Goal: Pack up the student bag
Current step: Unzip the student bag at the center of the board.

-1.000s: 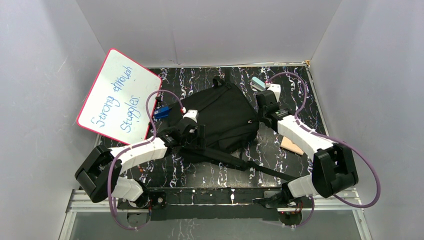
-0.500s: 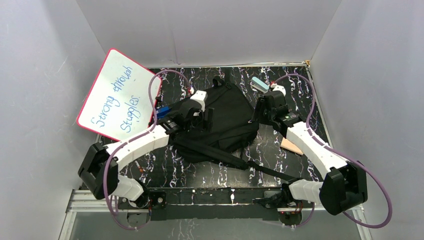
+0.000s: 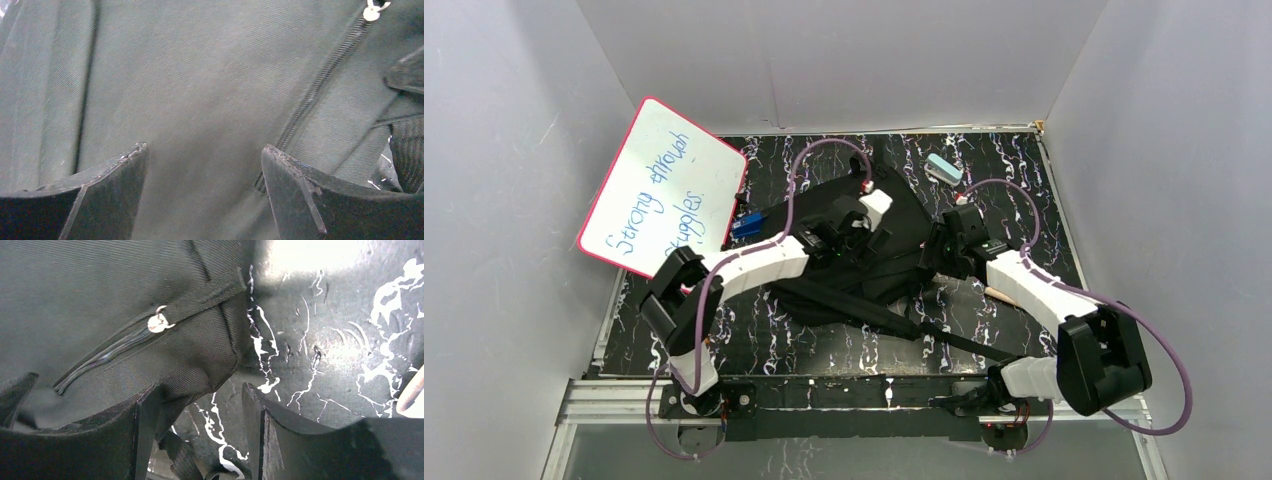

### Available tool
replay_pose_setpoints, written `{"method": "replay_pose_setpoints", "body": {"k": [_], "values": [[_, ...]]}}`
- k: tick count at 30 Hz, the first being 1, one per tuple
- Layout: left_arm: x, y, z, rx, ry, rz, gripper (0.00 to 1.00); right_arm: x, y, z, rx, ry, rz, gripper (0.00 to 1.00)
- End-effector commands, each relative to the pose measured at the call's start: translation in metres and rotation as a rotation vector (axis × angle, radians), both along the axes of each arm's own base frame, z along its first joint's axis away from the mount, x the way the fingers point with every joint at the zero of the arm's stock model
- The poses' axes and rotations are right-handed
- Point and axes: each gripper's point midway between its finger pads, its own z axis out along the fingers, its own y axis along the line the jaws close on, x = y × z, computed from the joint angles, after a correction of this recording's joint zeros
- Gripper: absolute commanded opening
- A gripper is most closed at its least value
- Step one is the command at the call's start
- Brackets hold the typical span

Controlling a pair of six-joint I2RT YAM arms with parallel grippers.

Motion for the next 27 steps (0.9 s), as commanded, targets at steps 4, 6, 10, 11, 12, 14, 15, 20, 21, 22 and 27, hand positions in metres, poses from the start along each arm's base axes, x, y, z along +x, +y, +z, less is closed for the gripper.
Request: {"method": "replay_pose_setpoints", "body": {"k": [4,6,10,11,12,14,15,20,21,22,27], "values": [[0.003,-0.044,0.009,0.133,-0.235,-0.196,0.80,-0.002,-0.006,-0.032,-0.021,0.033,-0.043,0.67],[0.006,-0.050,0.007,0.154,-0.255,-0.209,0.80,-0.003,-0.005,-0.036,-0.013,0.036,-0.044,0.68],[0.010,-0.054,-0.004,0.199,-0.263,-0.236,0.80,-0.005,-0.004,-0.039,0.001,0.035,-0.041,0.67],[0.011,-0.054,-0.006,0.213,-0.268,-0.234,0.79,-0.006,-0.004,-0.039,0.001,0.035,-0.040,0.67],[0.014,-0.054,-0.008,0.229,-0.275,-0.229,0.79,-0.006,-0.004,-0.040,0.001,0.035,-0.040,0.68],[0.020,-0.051,-0.011,0.261,-0.299,-0.210,0.79,-0.007,-0.004,-0.040,0.000,0.035,-0.040,0.68],[0.024,-0.049,-0.010,0.275,-0.316,-0.195,0.79,-0.007,-0.004,-0.040,0.001,0.032,-0.041,0.68],[0.040,-0.042,-0.005,0.332,-0.397,-0.143,0.76,-0.008,-0.003,-0.041,0.010,0.032,-0.035,0.67],[0.042,-0.042,-0.005,0.341,-0.406,-0.137,0.74,-0.008,-0.003,-0.041,0.011,0.030,-0.035,0.67],[0.045,-0.040,-0.005,0.352,-0.413,-0.122,0.71,-0.008,-0.002,-0.041,0.014,0.033,-0.034,0.67],[0.056,-0.036,-0.002,0.377,-0.413,-0.063,0.58,-0.010,-0.001,-0.042,0.022,0.035,-0.032,0.67]]}}
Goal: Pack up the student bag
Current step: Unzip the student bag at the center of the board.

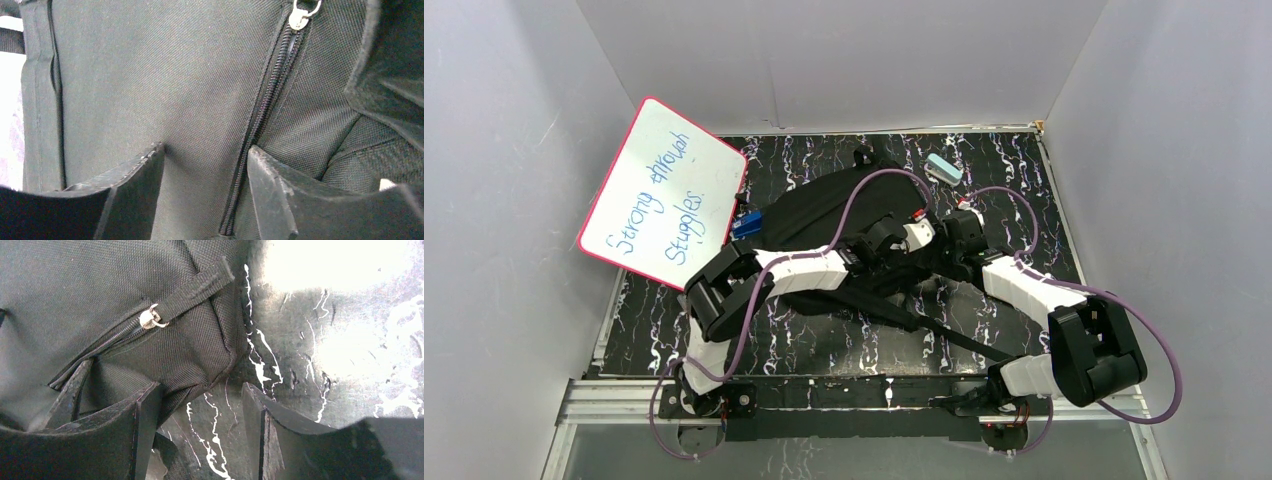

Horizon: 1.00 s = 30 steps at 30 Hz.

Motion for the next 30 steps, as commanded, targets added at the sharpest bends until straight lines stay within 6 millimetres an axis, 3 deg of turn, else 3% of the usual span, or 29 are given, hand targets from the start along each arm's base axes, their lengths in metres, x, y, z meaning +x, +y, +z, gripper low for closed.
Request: {"method": "replay_pose_setpoints", "body": {"k": [1,5,8,12,19,22,26,30], "values": [[0.040,0.022,0.028,0.016,-0.129,0.161,0.54,-0.018,-0.002,-0.009,-0.004,0.056,0.022,0.67],[0.039,0.022,0.037,-0.008,-0.133,0.165,0.42,-0.019,-0.002,-0.011,-0.003,0.062,0.022,0.68],[0.039,0.022,0.045,-0.034,-0.143,0.163,0.41,-0.019,-0.001,-0.011,0.001,0.063,0.025,0.67],[0.041,0.025,0.052,-0.057,-0.153,0.165,0.55,-0.019,0.000,-0.011,0.003,0.063,0.025,0.67],[0.050,0.029,0.057,-0.065,-0.159,0.179,0.58,-0.019,0.000,-0.012,0.003,0.066,0.028,0.68],[0.053,0.029,0.062,-0.076,-0.161,0.180,0.50,-0.020,0.000,-0.012,0.001,0.065,0.029,0.67],[0.052,0.029,0.068,-0.097,-0.156,0.169,0.28,-0.021,-0.001,-0.013,-0.001,0.066,0.028,0.67],[0.046,0.026,0.077,-0.135,-0.143,0.146,0.14,-0.022,-0.001,-0.015,0.000,0.072,0.027,0.67]]}}
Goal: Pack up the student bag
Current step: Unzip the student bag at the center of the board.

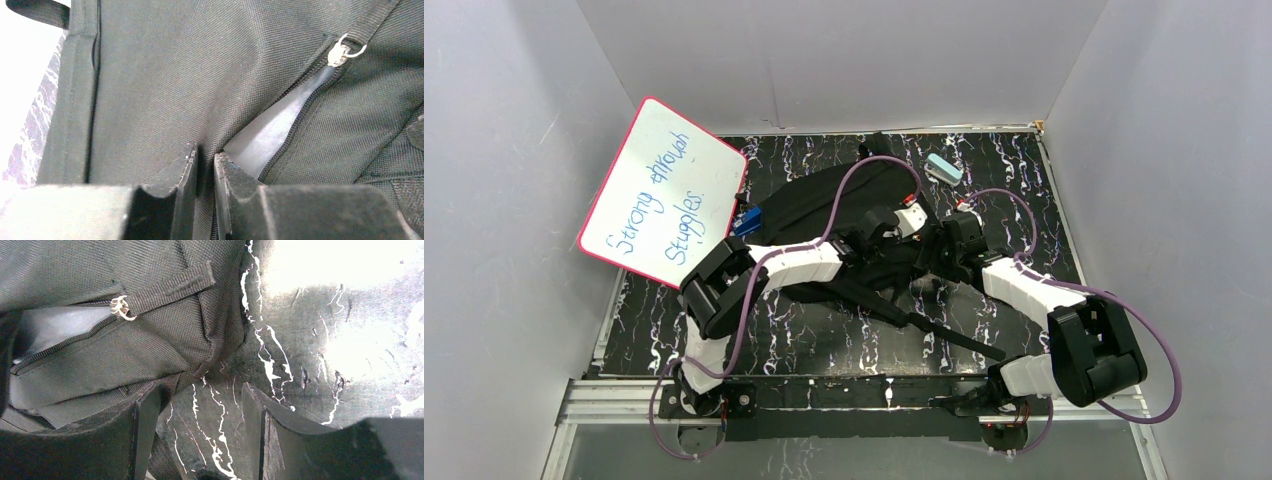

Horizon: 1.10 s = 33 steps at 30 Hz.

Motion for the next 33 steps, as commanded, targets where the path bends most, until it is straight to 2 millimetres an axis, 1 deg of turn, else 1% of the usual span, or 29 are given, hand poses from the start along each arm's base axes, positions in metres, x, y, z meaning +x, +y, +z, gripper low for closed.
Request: {"method": "replay_pose_setpoints", "body": {"k": [1,5,8,11,14,16,17,19,24,26,29,32,33], "values": [[0.017,0.013,0.064,-0.109,-0.099,0.061,0.12,-0.021,-0.006,-0.014,-0.035,0.075,0.026,0.67],[0.013,0.011,0.071,-0.120,-0.089,0.046,0.08,-0.022,-0.007,-0.015,-0.036,0.078,0.024,0.67],[0.010,0.009,0.081,-0.140,-0.075,0.037,0.07,-0.020,-0.009,-0.010,-0.034,0.063,-0.001,0.67],[0.004,0.005,0.089,-0.181,-0.047,0.019,0.07,-0.016,-0.009,0.003,-0.017,0.018,-0.022,0.68],[-0.006,-0.001,0.089,-0.209,0.009,-0.014,0.05,-0.012,-0.016,0.018,-0.017,-0.036,-0.069,0.68],[-0.011,-0.004,0.088,-0.222,0.051,-0.017,0.00,-0.011,-0.027,0.027,-0.039,-0.066,-0.128,0.68],[-0.011,-0.004,0.088,-0.231,0.066,-0.003,0.00,-0.012,-0.033,0.030,-0.055,-0.074,-0.157,0.68],[-0.015,0.001,0.083,-0.224,0.114,0.039,0.00,-0.015,-0.048,0.034,-0.102,-0.076,-0.214,0.69],[-0.020,0.003,0.078,-0.230,0.169,0.076,0.00,-0.030,-0.091,0.044,-0.256,-0.063,-0.360,0.81],[-0.019,0.005,0.075,-0.220,0.176,0.092,0.00,-0.030,-0.108,0.051,-0.298,-0.062,-0.399,0.85],[-0.021,0.006,0.070,-0.208,0.192,0.095,0.00,-0.029,-0.130,0.059,-0.328,-0.037,-0.445,0.87],[-0.022,0.008,0.070,-0.210,0.190,0.097,0.00,-0.030,-0.147,0.071,-0.342,-0.056,-0.529,0.90],[-0.023,0.008,0.071,-0.213,0.189,0.093,0.00,-0.030,-0.154,0.075,-0.356,-0.071,-0.556,0.94]]}}
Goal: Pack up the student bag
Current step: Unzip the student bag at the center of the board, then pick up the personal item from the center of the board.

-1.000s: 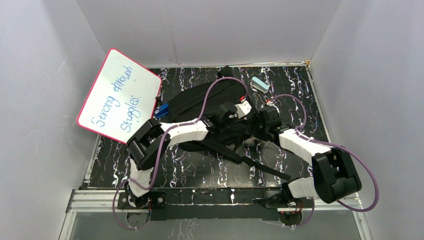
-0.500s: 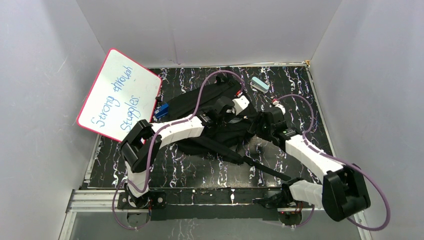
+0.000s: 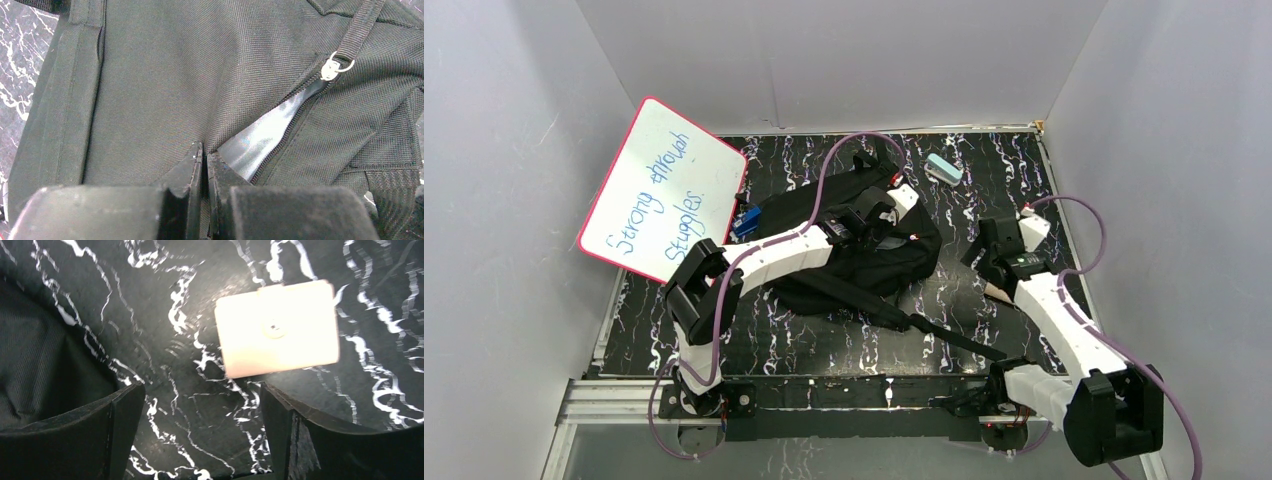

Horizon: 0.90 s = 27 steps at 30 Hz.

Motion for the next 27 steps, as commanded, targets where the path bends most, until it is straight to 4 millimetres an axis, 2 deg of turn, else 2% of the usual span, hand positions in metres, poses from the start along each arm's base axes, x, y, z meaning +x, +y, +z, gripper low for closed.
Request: {"method": "replay_pose_setpoints", "body": {"k": [1,2,8,12,17,21,27], "values": [[0.002,0.002,0.039,-0.073,-0.041,0.027,0.00,0.003,-0.034,0.035,-0.094,-0.087,-0.122,0.96],[0.002,0.003,0.039,-0.076,-0.042,0.026,0.00,0.005,-0.041,0.037,-0.117,-0.096,-0.131,0.98],[0.001,0.003,0.038,-0.079,-0.044,0.024,0.00,0.018,-0.081,0.035,-0.178,-0.015,-0.207,0.99],[0.000,0.004,0.039,-0.082,-0.044,0.021,0.00,0.032,-0.108,0.028,-0.074,-0.064,-0.272,0.99],[-0.001,0.003,0.038,-0.083,-0.040,0.015,0.00,0.043,-0.130,0.006,0.108,-0.084,-0.325,0.99],[-0.003,0.001,0.035,-0.088,-0.028,0.006,0.00,0.049,-0.135,-0.015,0.190,-0.046,-0.326,0.99],[-0.003,0.001,0.032,-0.080,-0.023,0.003,0.00,0.056,-0.120,-0.033,0.280,-0.020,-0.275,0.98]]}}
